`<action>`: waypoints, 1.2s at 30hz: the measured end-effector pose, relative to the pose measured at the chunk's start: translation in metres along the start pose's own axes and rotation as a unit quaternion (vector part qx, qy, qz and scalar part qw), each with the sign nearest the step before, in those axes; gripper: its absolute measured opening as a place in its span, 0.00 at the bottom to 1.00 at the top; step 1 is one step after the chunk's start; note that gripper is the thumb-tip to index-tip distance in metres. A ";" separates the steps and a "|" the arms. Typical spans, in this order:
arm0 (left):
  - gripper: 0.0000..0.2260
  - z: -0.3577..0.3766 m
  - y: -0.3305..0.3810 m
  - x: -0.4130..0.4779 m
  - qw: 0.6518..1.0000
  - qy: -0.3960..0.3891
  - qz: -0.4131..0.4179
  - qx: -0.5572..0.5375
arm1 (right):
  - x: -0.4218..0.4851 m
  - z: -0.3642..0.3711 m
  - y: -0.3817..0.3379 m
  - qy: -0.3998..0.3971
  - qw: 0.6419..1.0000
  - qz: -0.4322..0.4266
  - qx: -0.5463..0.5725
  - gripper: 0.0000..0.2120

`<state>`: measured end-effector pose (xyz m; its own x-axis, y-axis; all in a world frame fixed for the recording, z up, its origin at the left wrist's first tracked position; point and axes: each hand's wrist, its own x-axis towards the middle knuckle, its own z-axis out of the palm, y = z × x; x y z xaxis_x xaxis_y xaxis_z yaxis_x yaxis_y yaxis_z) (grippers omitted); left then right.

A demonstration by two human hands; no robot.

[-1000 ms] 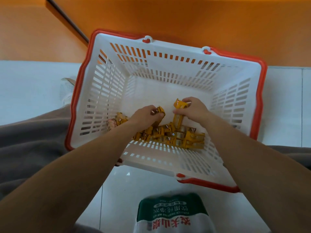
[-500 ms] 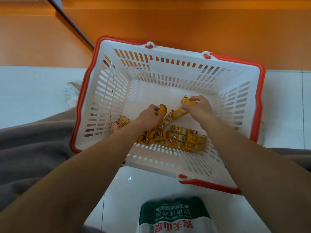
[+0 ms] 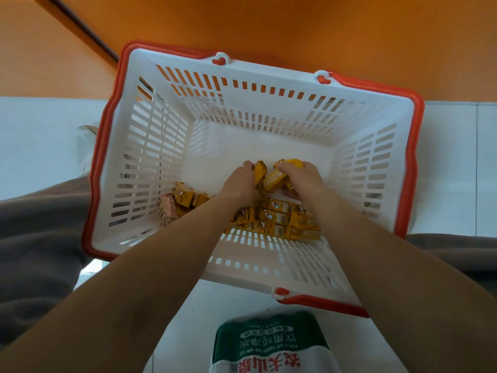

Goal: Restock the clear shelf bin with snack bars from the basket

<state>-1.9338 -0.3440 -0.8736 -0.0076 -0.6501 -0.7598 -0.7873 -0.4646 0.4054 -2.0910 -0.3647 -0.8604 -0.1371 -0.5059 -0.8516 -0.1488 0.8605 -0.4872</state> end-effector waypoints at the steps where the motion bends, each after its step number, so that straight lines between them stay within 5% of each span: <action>1: 0.33 -0.002 -0.001 0.000 1.000 0.002 -0.003 -0.007 | -0.001 0.002 0.000 -0.002 1.000 0.006 0.023 0.13; 8: 0.15 -0.034 -0.003 -0.005 0.982 0.020 -0.057 -0.179 | -0.004 -0.010 -0.008 0.033 0.994 -0.016 0.098 0.16; 12: 0.09 -0.061 0.017 -0.030 0.949 0.032 -0.048 -0.311 | -0.028 -0.016 -0.028 -0.046 0.997 -0.028 0.051 0.15; 16: 0.20 -0.092 0.046 -0.070 0.943 0.029 -0.028 -0.330 | -0.065 -0.015 -0.060 -0.095 0.990 -0.074 0.069 0.18; 22: 0.23 -0.150 0.088 -0.161 0.951 0.024 0.053 -0.304 | -0.148 -0.011 -0.117 -0.175 0.967 -0.155 0.098 0.23; 29: 0.32 -0.190 0.134 -0.261 0.893 0.197 0.174 -0.366 | -0.268 -0.020 -0.183 -0.220 0.922 -0.245 0.202 0.16; 36: 0.35 -0.222 0.152 -0.313 0.847 0.182 0.272 -0.418 | -0.339 -0.052 -0.223 -0.272 0.899 -0.241 0.244 0.21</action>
<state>-1.9136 -0.3447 -0.4612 0.0815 -0.9767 -0.1986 -0.0150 -0.2005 0.9796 -2.0627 -0.3883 -0.4534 0.3466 -0.8371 -0.4233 0.4028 0.5403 -0.7388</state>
